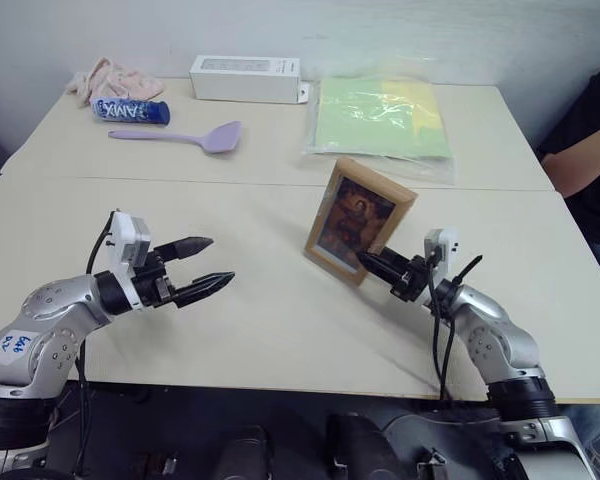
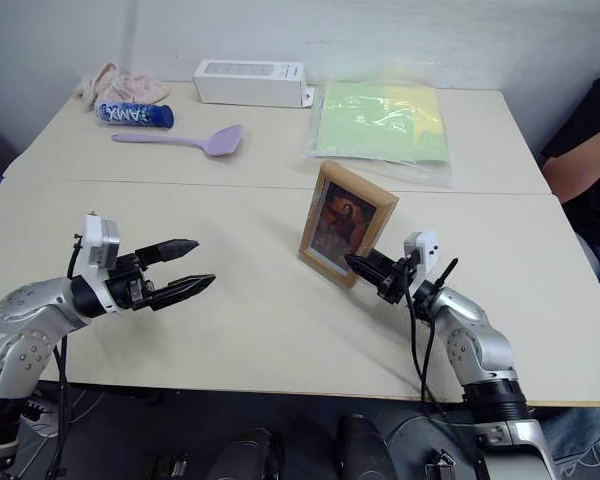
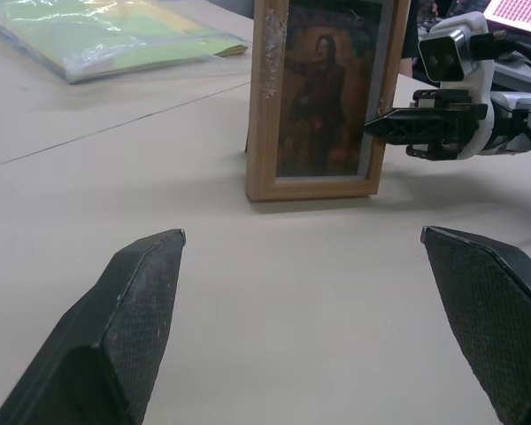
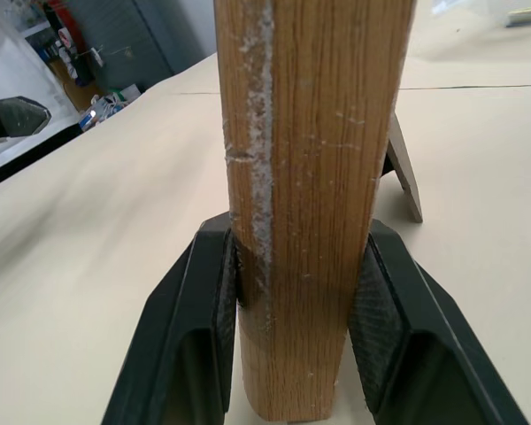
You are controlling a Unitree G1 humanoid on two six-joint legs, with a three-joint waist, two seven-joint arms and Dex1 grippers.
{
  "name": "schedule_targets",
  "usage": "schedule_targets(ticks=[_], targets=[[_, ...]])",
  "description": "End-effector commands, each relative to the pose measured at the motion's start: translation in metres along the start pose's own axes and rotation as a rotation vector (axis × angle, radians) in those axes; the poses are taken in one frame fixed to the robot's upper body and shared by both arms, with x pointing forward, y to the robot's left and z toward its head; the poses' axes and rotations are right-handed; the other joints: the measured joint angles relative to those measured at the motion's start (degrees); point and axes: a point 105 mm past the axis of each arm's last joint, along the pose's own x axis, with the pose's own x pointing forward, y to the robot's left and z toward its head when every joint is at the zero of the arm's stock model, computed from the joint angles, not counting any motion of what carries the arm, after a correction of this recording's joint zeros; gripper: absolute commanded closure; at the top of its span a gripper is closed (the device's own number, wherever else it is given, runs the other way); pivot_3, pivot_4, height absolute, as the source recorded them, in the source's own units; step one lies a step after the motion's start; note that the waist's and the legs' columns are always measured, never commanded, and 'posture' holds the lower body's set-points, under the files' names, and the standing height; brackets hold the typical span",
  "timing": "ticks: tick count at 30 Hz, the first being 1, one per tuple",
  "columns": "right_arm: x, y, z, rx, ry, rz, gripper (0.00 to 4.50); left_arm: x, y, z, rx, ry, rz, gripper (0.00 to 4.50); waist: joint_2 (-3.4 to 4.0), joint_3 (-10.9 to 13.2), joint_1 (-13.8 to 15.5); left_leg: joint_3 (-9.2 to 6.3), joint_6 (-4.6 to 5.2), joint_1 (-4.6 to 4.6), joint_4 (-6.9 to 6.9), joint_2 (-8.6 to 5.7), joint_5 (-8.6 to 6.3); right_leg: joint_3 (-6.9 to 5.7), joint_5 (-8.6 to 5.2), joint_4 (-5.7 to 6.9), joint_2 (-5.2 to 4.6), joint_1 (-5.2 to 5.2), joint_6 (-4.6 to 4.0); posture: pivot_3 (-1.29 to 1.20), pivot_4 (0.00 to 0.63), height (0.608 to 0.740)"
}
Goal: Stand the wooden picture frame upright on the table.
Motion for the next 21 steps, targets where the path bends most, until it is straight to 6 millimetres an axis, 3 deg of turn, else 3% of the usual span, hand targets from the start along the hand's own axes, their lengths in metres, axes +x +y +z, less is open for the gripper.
schedule_targets(ticks=[1,3,8,12,13,16,18,21], targets=[[-0.004,-0.011,-0.023,0.035,0.082,-0.084,3.23,-0.004,0.003,0.01,0.045,-0.013,0.011,0.0,-0.07,-0.04,-0.07,0.0,0.0,0.04,0.0,0.0,0.0,0.01,0.0,0.0,0.0,0.03,0.0,0.0,0.15,0.74],[-0.002,-0.009,-0.016,0.029,0.061,-0.079,3.23,-0.004,0.003,0.01,0.039,-0.015,0.014,0.0,-0.13,-0.08,-0.15,0.0,0.0,0.1,-0.01,0.0,0.0,0.03,0.0,0.01,0.0,0.08,0.0,0.0,0.15,0.74],[-0.003,0.005,0.005,-0.116,-0.01,0.007,1.64,-0.007,0.004,0.005,0.055,0.004,0.023,0.0,-0.1,-0.06,0.02,0.0,-0.03,0.01,-0.07,0.0,0.01,0.04,0.0,0.01,-0.01,-0.05,-0.01,0.0,0.15,0.74],[-0.019,0.009,0.009,-0.208,0.011,0.047,0.23,-0.019,0.01,-0.007,0.089,0.062,0.06,0.0,-0.09,-0.05,0.07,0.0,-0.02,-0.1,-0.12,0.0,0.0,0.01,0.0,0.0,0.0,-0.12,0.0,0.0,0.15,0.74],[-0.023,0.009,0.01,-0.225,0.02,0.049,0.06,-0.023,0.012,-0.012,0.104,0.083,0.072,0.0,-0.09,-0.05,0.08,0.01,0.0,-0.12,-0.12,-0.01,-0.01,0.01,0.01,0.0,0.0,-0.12,0.01,0.0,0.15,0.74],[-0.042,0.004,0.016,-0.323,0.047,0.04,0.06,-0.038,0.018,-0.026,0.134,0.139,0.112,0.0,-0.09,-0.05,0.07,0.04,0.05,-0.12,-0.13,-0.02,-0.04,0.01,0.01,-0.16,0.0,-0.1,0.01,0.0,0.15,0.74],[-0.069,0.003,0.017,-0.51,0.117,0.064,0.06,-0.057,0.022,-0.042,0.205,0.228,0.156,0.0,-0.08,-0.05,0.11,0.05,0.05,-0.12,-0.14,-0.02,-0.05,0.01,0.01,-0.23,0.0,-0.11,0.01,0.0,0.15,0.74],[-0.099,0.011,0.0,-0.722,0.258,0.172,0.06,-0.075,0.02,-0.057,0.268,0.292,0.154,0.0,-0.08,-0.04,0.15,0.07,0.05,-0.1,-0.24,-0.02,-0.07,0.01,0.01,-0.31,0.01,-0.1,0.01,0.0,0.15,0.74]])
